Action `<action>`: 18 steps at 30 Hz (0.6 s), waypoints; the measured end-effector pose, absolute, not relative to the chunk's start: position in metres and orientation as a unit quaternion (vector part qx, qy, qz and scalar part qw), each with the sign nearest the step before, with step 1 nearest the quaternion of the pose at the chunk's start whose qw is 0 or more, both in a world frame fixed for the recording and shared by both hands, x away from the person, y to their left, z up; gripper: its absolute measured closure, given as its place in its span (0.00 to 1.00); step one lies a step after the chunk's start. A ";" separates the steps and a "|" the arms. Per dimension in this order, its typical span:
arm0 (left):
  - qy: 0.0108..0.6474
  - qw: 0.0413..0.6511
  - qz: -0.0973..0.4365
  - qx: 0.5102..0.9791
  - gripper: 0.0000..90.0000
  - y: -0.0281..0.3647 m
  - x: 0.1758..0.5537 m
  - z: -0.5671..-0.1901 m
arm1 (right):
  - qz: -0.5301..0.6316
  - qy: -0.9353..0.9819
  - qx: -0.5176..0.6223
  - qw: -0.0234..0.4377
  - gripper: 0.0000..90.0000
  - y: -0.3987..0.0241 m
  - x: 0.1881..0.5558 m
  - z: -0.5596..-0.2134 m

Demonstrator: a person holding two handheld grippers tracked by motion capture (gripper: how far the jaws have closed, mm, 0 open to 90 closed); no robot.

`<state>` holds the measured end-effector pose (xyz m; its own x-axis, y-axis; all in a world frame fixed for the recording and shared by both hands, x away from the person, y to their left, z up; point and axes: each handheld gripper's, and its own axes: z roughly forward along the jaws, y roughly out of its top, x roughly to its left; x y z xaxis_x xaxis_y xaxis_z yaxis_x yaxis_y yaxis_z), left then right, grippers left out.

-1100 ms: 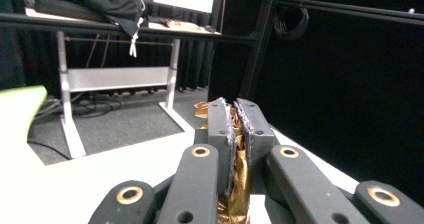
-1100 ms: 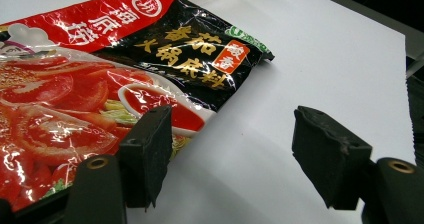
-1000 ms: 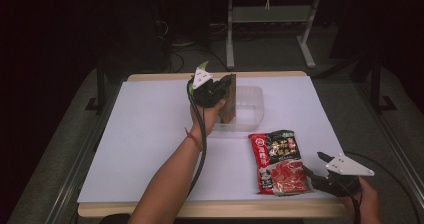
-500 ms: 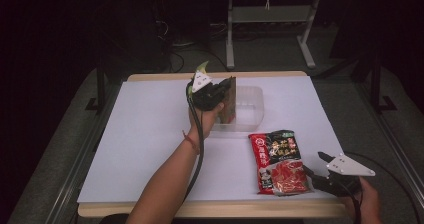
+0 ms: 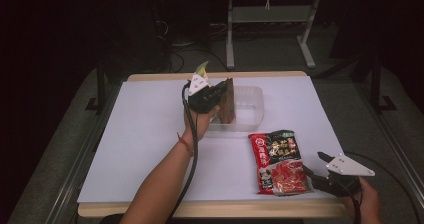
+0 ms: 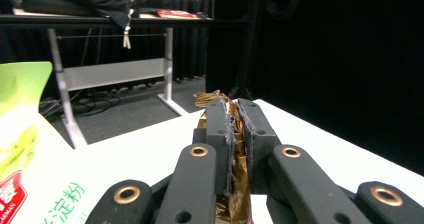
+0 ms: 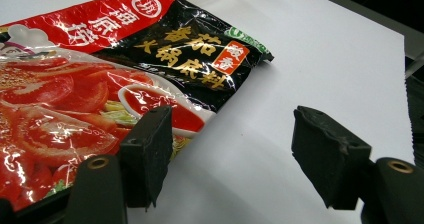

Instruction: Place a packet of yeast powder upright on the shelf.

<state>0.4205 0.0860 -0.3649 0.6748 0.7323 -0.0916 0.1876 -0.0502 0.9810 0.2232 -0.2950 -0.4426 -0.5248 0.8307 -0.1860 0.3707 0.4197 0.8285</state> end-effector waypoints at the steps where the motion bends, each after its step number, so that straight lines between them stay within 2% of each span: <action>1: 0.331 0.602 0.225 0.691 0.93 0.086 0.420 -0.364 | 0.380 0.786 0.383 0.302 0.36 -0.295 0.223 -0.443; 14: 0.307 0.601 0.220 0.704 0.87 0.092 0.412 -0.362 | 0.382 0.785 0.382 0.303 0.36 -0.295 0.222 -0.442; 18: 0.302 0.602 0.217 0.707 0.81 0.097 0.410 -0.361 | 0.385 0.783 0.382 0.303 0.36 -0.295 0.222 -0.442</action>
<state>0.4096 0.0972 -0.3610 0.7235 0.6879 -0.0574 0.1666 -0.0933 0.9816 0.2221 -0.2953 -0.4418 -0.5242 0.8320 -0.1814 0.3646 0.4118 0.8351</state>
